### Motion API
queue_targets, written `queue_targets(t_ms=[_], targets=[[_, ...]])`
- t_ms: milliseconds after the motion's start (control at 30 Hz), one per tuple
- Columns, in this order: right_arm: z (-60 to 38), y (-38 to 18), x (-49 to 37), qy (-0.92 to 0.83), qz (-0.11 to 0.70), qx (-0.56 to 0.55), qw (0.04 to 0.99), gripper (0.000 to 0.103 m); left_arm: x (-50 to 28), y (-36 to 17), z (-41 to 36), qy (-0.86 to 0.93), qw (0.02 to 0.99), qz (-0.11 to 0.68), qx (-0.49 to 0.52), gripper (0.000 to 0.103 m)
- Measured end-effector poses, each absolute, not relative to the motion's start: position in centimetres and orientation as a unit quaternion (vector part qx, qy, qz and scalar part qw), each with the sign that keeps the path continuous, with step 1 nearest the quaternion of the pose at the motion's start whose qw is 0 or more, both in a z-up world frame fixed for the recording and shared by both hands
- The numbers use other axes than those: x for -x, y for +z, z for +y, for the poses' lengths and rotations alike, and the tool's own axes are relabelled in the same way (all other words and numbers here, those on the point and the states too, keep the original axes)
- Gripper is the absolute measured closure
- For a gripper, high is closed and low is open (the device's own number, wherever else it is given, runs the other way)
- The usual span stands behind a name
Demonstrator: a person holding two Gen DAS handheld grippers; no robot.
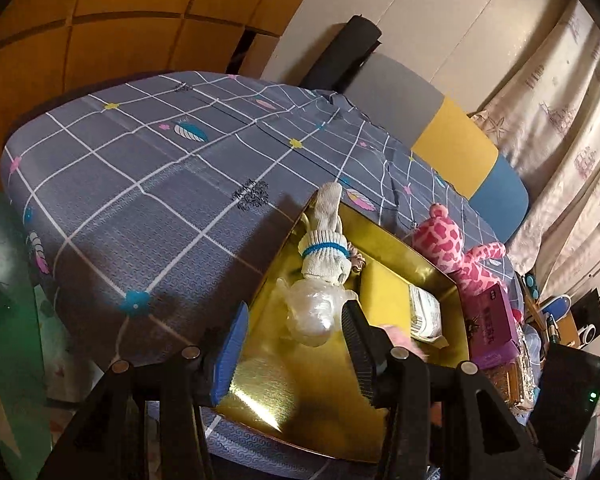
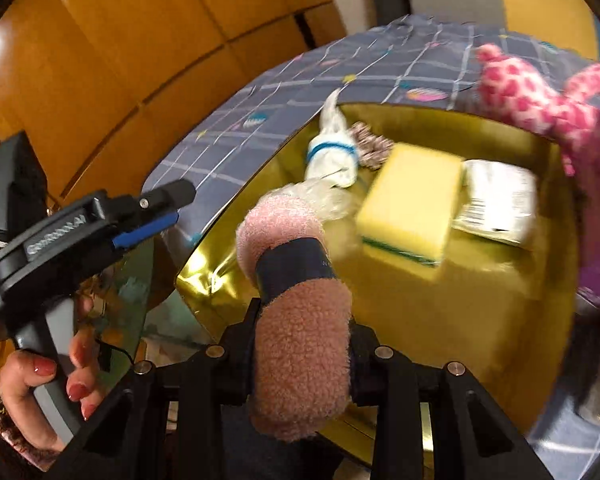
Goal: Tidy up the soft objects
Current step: 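Release the plastic bag into the tray with the left tool while the right tool drops the sock roll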
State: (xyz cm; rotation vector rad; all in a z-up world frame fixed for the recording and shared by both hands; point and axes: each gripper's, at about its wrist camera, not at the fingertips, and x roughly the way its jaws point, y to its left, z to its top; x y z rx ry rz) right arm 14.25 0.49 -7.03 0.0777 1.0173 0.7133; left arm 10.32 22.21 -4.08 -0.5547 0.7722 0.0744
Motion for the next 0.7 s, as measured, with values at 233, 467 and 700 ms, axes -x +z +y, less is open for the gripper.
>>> queue_targets(t_ms=[233,467,700], targets=[[4.4,-8.3,-15.3,0.358,0.507,-0.010,0.784,0.066,-8.8,-2.9,23.7,0.068,0.897,0.335,0.281,0.054],[6.8,-9.4,-16.0,0.361,0.517,-0.022,0.776,0.048,-8.0,-3.2,25.1,0.092,0.890,0.324,0.308,0.054],[3.8,-7.0,-14.8,0.355,0.477,-0.067,0.802,0.047,-8.5,-3.6,23.3,0.063,0.890,0.338,0.300,0.054]])
